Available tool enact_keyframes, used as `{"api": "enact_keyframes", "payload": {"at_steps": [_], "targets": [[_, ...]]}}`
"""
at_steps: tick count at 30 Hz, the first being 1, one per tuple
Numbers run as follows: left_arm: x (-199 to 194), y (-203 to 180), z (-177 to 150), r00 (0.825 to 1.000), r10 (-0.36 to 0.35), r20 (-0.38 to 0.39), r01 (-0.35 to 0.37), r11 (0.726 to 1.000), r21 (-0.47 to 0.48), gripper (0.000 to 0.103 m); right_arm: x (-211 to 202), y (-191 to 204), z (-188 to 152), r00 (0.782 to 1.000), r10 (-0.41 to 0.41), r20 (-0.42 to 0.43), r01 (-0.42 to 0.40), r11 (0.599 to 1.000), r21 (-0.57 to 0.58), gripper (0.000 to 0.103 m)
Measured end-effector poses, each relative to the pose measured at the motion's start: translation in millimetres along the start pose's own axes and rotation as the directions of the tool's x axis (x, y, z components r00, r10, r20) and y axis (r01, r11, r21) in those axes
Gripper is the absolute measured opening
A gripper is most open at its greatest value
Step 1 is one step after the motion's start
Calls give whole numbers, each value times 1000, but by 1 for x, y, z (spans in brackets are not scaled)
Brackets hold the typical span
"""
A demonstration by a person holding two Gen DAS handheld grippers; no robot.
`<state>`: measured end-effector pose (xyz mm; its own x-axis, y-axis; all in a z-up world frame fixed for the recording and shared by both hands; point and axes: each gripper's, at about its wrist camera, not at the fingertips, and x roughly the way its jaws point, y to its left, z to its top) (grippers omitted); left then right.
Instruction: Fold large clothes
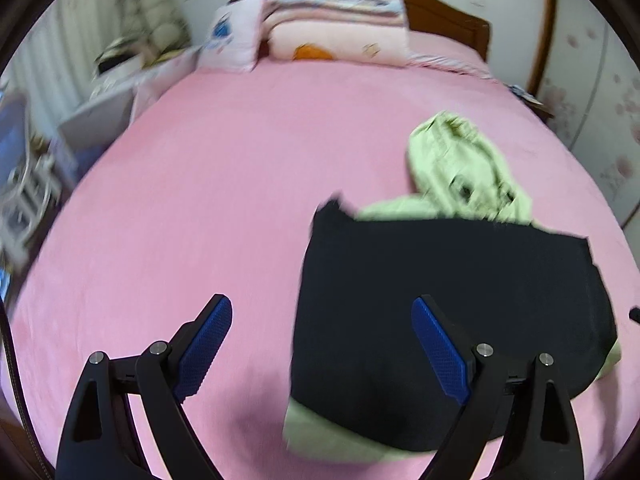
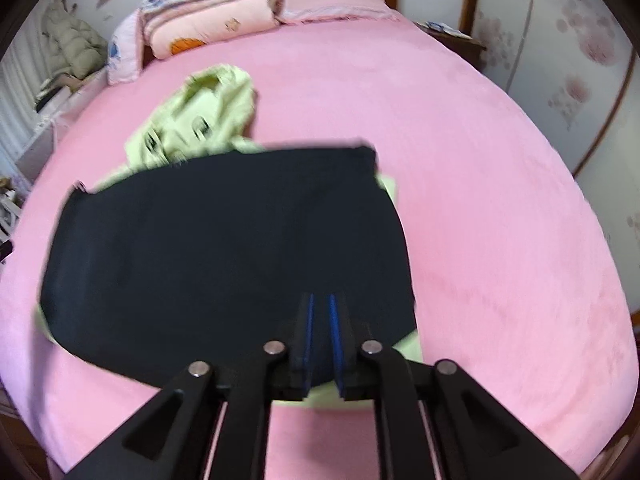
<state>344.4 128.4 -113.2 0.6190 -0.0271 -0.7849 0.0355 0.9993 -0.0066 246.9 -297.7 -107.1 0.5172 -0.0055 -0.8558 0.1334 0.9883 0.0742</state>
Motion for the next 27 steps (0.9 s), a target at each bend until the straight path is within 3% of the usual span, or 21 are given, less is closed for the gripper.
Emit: {"api": "enact_keyframes", "payload": {"at_steps": [5,10,12,14,17,19,23,27], "targets": [[18,-41,87,997,-63,43,59,996,73,91,-5,24,90,995,54,79,-54,999,4,40],[78,-89,146,998,-70,-2,69,986,150,92,31,53,186,984,109,143,-112,993,20,46],[115,-105,147,997,-38,-59,50,975,214,92,57,60,212,978,135,159,-142,989,34,46],[153,-116,133,996,37,-82,-11,957,288,85,91,66,228,981,130,143,-138,989,45,46],[187,-110,112,989,45,-144,-9,970,242,80,151,72,235,990,128,66,-133,987,88,46],[198,-105,108,985,31,-169,4,978,206,79,180,73,235,990,137,33,-140,984,113,46],[206,-117,123,989,52,-136,-14,963,268,78,222,68,243,991,136,11,-136,979,154,46],[219,-132,138,990,57,-132,-19,961,277,66,249,67,255,989,150,-17,-144,971,193,46]]}}
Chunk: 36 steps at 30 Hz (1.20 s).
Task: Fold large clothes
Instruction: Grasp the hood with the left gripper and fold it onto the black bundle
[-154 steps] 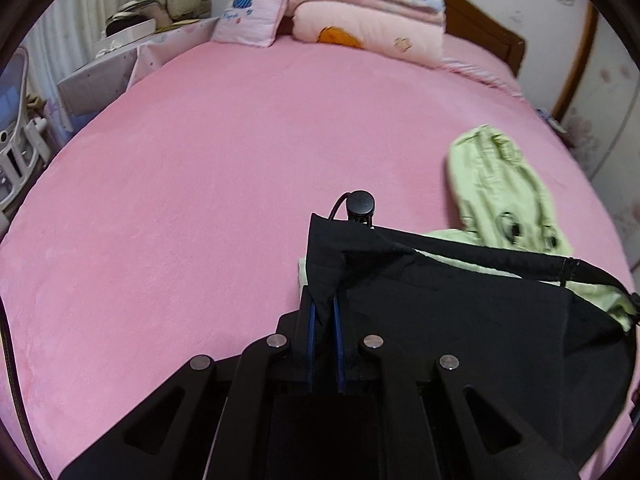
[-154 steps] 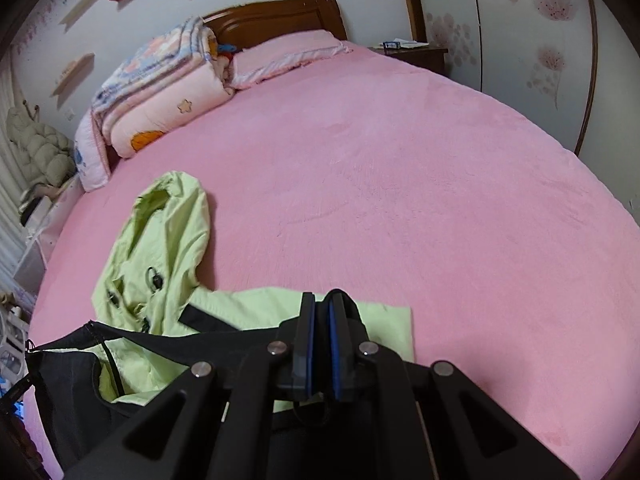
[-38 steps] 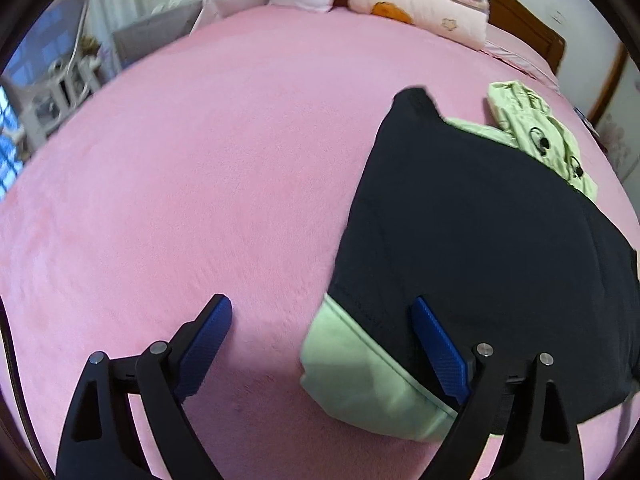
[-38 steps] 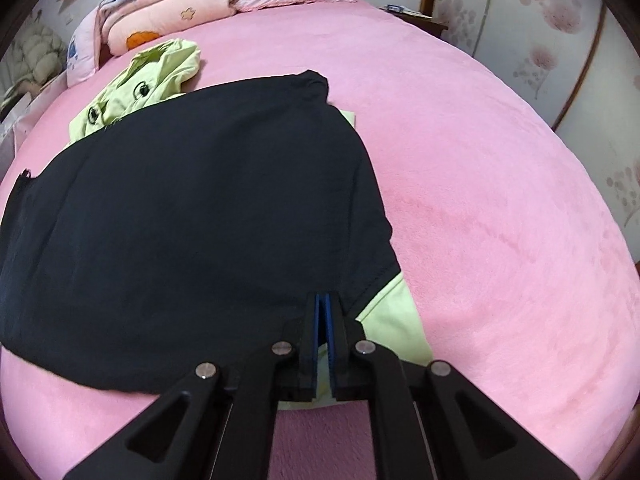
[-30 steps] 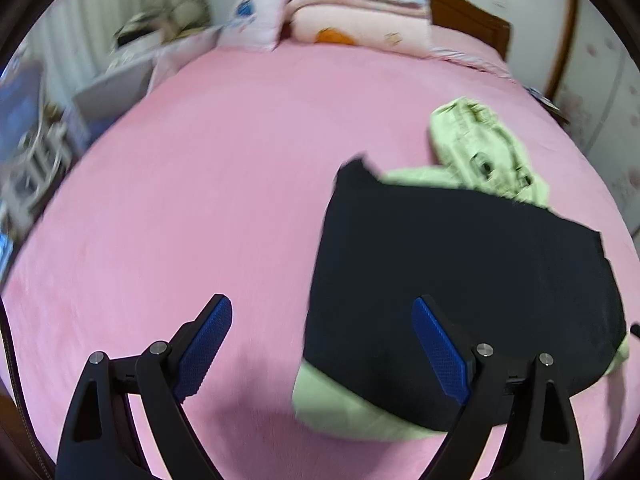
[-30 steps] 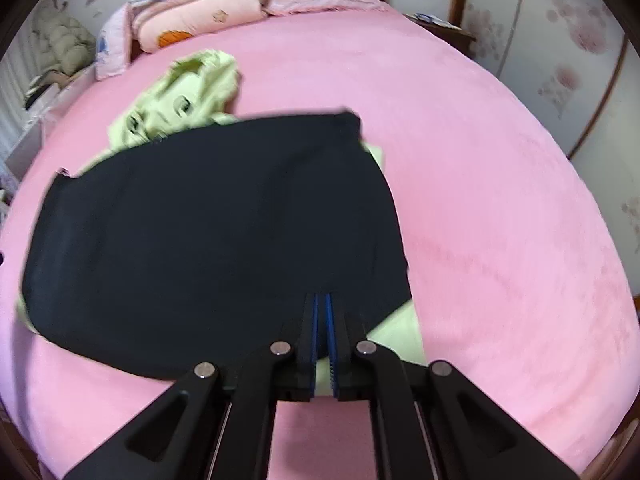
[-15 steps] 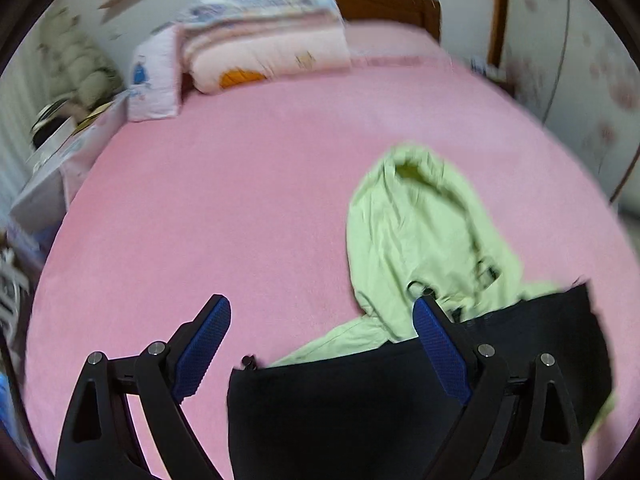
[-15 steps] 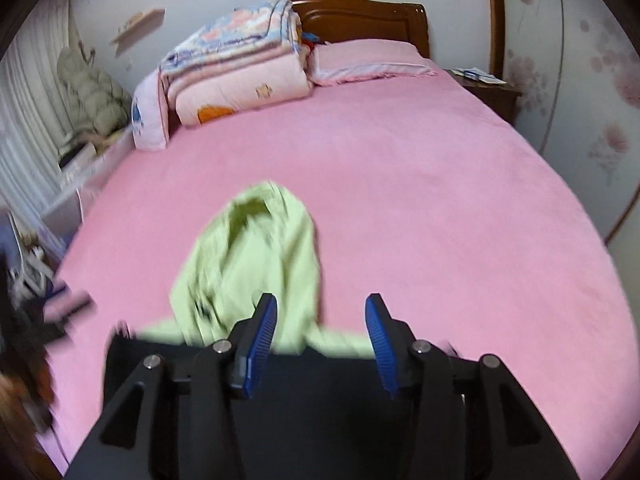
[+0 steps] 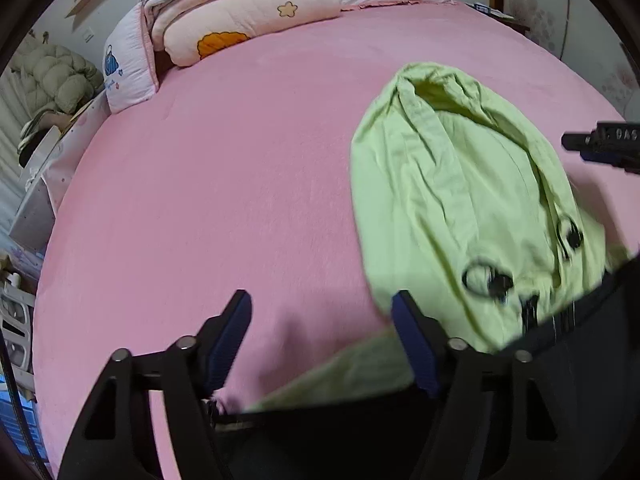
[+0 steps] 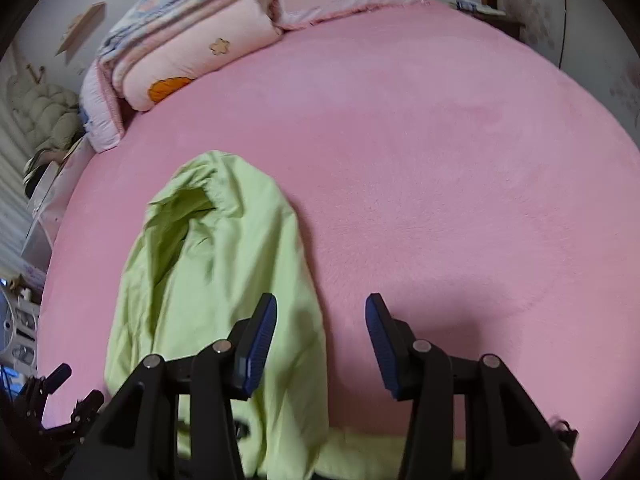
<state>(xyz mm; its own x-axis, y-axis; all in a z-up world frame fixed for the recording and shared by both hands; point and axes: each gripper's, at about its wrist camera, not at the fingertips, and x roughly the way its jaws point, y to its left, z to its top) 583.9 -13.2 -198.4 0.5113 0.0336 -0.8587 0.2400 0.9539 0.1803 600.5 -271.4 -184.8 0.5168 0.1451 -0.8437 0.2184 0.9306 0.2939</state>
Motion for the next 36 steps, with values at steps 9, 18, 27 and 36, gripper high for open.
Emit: {"api": "enact_keyframes", "payload": {"at_steps": [9,18,27,36], "targets": [[24,-16,68,998,-43,45,47,995,-83,66,28,16,25,998,63,2,-63,998,28,46],[97,-4,78,984,-149,-93,110,937,-331,65,58,36,19,999,11,-47,-14,998,-56,27],[7,-17,56,968,-151,203,206,936,-286,4,-54,48,-5,967,110,228,-55,971,-235,3],[-97,29,-118,885,-310,347,418,858,-299,22,-170,-25,-160,932,167,321,-23,913,-408,44]]}}
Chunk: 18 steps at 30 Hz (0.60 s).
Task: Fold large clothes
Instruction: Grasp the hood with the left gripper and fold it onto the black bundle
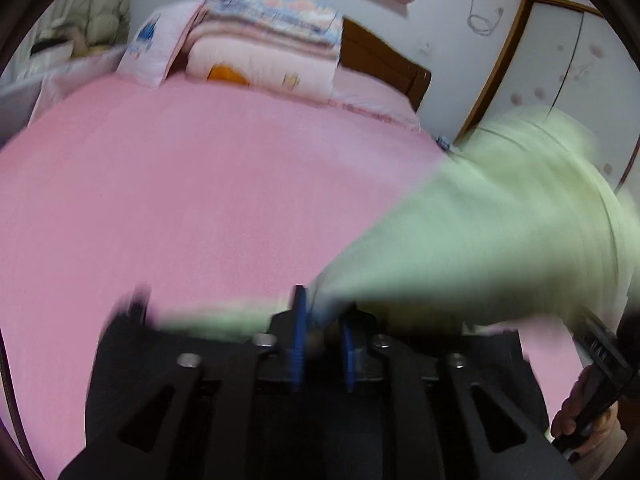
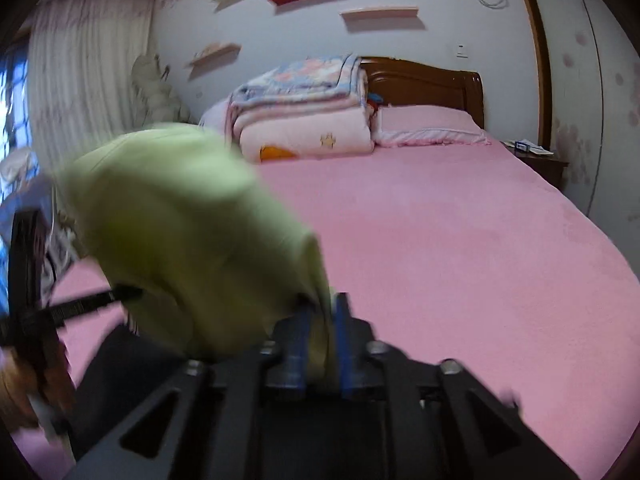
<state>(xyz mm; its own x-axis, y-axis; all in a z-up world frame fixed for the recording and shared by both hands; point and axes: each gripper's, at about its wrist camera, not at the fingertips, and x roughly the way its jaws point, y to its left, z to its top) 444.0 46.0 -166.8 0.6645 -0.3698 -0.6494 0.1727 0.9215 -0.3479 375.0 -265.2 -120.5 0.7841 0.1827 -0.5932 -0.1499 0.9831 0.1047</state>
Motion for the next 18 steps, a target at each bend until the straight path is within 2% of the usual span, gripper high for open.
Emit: {"api": "enact_keyframes", "payload": {"at_steps": [2,4,7,9,12,16,17,18], "targets": [[-19,20,-44,998,39,-57,-42,998,-56,36,-13,-4,-40,995,-46,-92,46,999,-7,54],[-29,40,-78,992,36,-121,-54,987,-149,53,-22,-7,-77,979,-71,-190,72,997,-4,54],[-48,64,-117,985,56,-162,-100,955,-280,55,-38,-10,-111,963,-44,-266,63,996,66,54],[-58,70,-128,983,64,-172,-115,944,-309,58,-44,-7,-116,961,-16,-278,48,993,109,54],[-72,70,-136,981,67,-180,-122,942,-313,69,-58,-3,-113,963,17,-269,24,988,150,54],[-92,45,-132,979,90,-180,-134,961,-244,73,-70,3,-94,965,73,-251,-19,977,212,54],[-101,34,-131,981,97,-170,-135,964,-228,76,-74,5,-93,966,80,-247,-23,974,225,54],[-109,27,-126,982,101,-158,-135,967,-216,84,-82,3,-92,967,89,-239,-29,970,241,54]]}}
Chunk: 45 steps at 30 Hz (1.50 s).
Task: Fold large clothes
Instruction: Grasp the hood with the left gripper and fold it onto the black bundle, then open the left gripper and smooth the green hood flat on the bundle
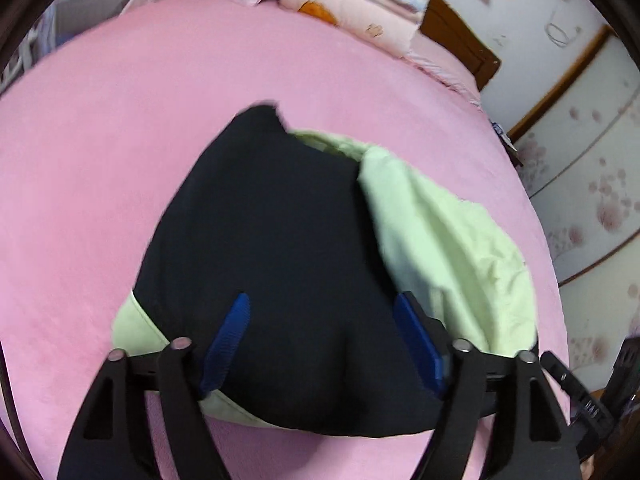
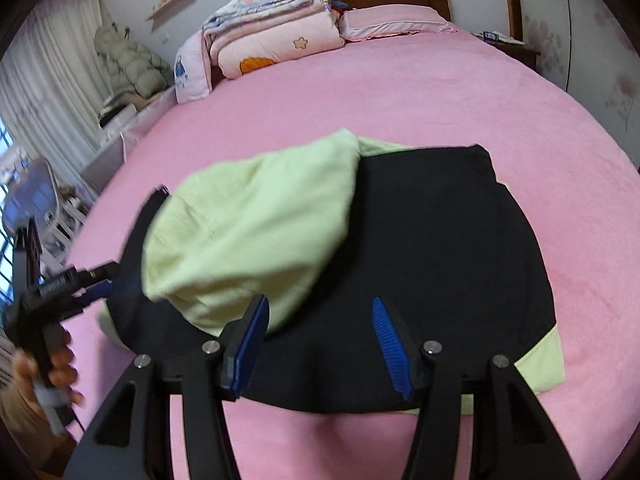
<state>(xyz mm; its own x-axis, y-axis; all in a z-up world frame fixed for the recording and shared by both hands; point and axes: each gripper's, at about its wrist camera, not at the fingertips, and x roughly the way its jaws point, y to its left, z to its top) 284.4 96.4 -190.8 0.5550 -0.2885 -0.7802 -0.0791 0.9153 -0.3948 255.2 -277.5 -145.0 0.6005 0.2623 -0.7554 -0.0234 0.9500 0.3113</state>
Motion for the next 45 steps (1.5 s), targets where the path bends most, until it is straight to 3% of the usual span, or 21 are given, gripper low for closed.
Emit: {"api": "enact_keyframes", "payload": {"at_steps": [4,6,12,20,22,23,24,27,28,32,39,42,45], "targets": [[-32,-27,25,995,-6,104,6,1000,8,101,-13,5,22,1000,19,7,-19,998,55,54],[-41,-39,34,993,-25,117,24,1000,14,103,-14,5,34,1000,27,4,-27,995,97,54],[-29,-85,59,999,15,32,-18,995,97,103,11,15,55,995,-7,-95,22,986,163,54],[36,-99,45,987,121,-104,-106,985,139,102,71,26,45,965,-93,-245,138,975,171,54],[53,-100,38,981,142,-135,-121,981,152,102,75,28,40,965,-125,-231,158,978,133,48],[59,-100,34,978,141,-153,-117,981,155,101,76,29,37,964,-142,-225,169,980,107,26],[63,-100,31,978,136,-161,-110,981,158,92,77,29,33,962,-151,-229,175,981,88,12],[76,-101,18,972,113,-204,-77,981,175,42,73,17,20,971,-130,-201,153,983,104,9],[79,-100,13,969,105,-222,-67,982,174,33,73,13,16,974,-112,-195,137,983,120,9],[83,-92,-7,975,107,-193,-73,981,177,33,77,-2,-8,986,-65,-156,92,982,167,9],[92,-88,-28,983,122,-138,-88,970,228,35,93,-11,-34,990,-83,-116,102,981,165,12],[89,-91,-29,982,149,-113,-116,959,257,45,91,-3,-30,985,-126,-115,139,984,113,19],[82,-91,-27,982,160,-97,-130,957,261,66,83,1,-25,983,-144,-115,156,983,101,29]]}}
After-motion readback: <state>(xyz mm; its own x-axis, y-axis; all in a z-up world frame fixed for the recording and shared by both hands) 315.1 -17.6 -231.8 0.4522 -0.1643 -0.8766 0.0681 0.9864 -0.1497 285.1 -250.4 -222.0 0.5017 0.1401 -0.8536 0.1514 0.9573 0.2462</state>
